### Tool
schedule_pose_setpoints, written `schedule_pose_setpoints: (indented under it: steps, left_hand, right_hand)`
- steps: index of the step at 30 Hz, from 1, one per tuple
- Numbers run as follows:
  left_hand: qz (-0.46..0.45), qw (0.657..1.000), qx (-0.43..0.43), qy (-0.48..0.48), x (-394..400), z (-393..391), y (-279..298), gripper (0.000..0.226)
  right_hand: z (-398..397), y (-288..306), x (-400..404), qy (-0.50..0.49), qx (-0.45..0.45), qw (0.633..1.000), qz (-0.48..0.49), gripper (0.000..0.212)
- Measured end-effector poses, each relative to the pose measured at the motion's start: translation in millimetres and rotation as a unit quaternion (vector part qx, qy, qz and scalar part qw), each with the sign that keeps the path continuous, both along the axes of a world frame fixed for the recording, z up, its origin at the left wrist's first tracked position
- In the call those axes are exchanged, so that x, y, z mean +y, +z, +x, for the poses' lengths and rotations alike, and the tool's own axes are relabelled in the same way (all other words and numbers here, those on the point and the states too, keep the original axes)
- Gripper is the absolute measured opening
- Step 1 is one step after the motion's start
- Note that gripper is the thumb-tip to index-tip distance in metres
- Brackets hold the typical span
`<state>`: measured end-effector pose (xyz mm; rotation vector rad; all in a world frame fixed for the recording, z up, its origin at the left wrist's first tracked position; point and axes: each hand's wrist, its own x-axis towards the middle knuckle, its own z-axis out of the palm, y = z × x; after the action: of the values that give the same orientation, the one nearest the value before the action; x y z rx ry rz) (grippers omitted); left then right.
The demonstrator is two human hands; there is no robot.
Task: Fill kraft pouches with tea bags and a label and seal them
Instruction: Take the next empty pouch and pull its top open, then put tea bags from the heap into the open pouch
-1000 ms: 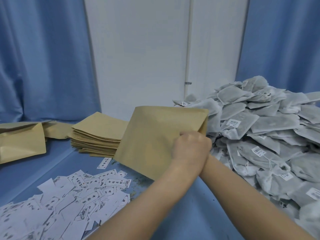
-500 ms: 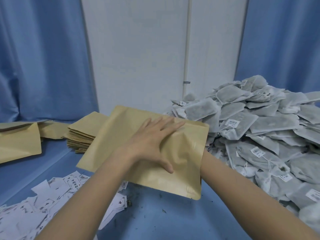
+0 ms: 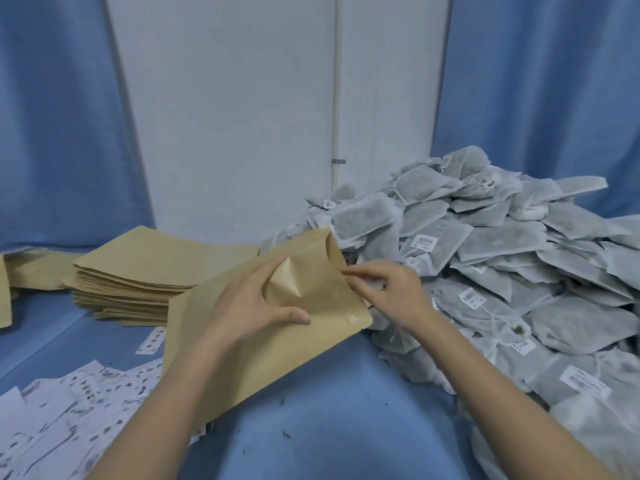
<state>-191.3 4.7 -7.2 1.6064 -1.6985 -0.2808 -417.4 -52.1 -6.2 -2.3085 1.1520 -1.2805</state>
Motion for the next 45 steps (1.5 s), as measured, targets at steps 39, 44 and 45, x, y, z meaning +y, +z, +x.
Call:
schedule_pose_setpoints:
  steps: [39, 44, 45]
  left_hand:
    - [0.017, 0.989, -0.141, 0.038, -30.8, -20.5, -21.7, 0.108]
    - [0.022, 0.989, -0.138, 0.04, -34.0, -18.6, -24.7, 0.109]
    - [0.022, 0.99, -0.136, 0.04, -33.7, -18.1, -24.9, 0.109]
  right_hand:
    - [-12.2, -33.9, -56.0, -0.173, -0.197, 0.961, 0.089, 0.026]
    - [-0.5, -38.7, -72.4, -0.052, -0.141, 0.968, 0.203, 0.055]
    - [-1.1, -40.9, -73.1, -0.056, -0.172, 0.965, 0.191, 0.053]
